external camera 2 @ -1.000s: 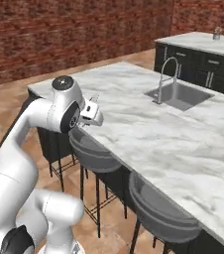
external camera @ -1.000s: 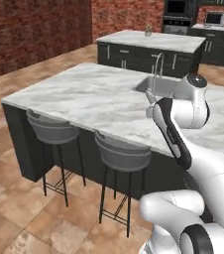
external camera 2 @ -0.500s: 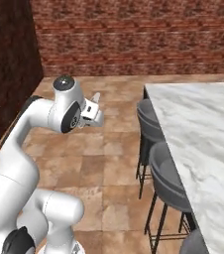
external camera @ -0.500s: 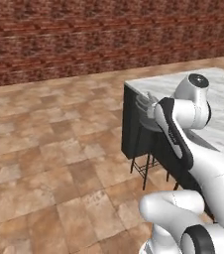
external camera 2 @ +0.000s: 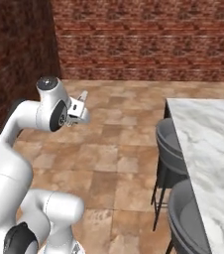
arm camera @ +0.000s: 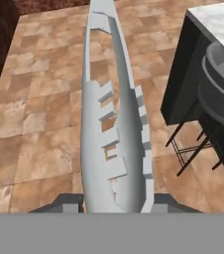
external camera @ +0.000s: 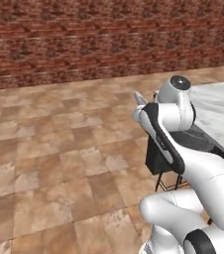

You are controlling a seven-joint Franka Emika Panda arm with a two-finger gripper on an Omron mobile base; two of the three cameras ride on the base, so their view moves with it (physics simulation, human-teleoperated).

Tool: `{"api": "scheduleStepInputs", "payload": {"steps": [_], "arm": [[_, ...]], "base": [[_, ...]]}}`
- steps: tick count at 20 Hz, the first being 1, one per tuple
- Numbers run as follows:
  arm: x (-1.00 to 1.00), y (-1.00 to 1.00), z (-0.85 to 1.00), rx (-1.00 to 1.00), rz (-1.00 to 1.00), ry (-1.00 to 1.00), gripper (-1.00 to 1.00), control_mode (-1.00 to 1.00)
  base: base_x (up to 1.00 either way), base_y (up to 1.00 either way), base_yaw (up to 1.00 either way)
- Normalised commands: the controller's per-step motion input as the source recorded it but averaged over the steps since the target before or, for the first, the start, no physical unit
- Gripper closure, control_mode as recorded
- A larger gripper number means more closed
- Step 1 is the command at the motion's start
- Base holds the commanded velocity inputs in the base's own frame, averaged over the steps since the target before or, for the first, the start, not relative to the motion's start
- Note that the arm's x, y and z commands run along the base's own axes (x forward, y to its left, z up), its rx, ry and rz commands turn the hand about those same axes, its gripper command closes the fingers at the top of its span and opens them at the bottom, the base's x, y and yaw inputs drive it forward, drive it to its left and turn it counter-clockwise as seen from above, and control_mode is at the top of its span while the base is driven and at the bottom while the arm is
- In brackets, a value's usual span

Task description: Pick up the tongs from the counter and place them near the plate next to the oven.

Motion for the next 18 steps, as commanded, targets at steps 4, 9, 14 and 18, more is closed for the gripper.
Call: {"api": "scheduleStepInputs", "payload": {"steps": [4, 9, 14, 18], "arm": [[0.00, 0.00, 0.00, 0.00, 0.00, 0.00, 1.00, 1.00], [0.00, 0.00, 0.00, 0.00, 0.00, 0.00, 1.00, 1.00], [0.00, 0.00, 0.00, 0.00, 0.00, 0.00, 1.00, 1.00], [0.00, 0.00, 0.00, 0.00, 0.00, 0.00, 1.00, 1.00]], "base": [[1.00, 0.06, -0.23], [1.00, 0.06, -0.24], [1.00, 0.07, -0.28], [1.00, 0.15, -0.33]]}}
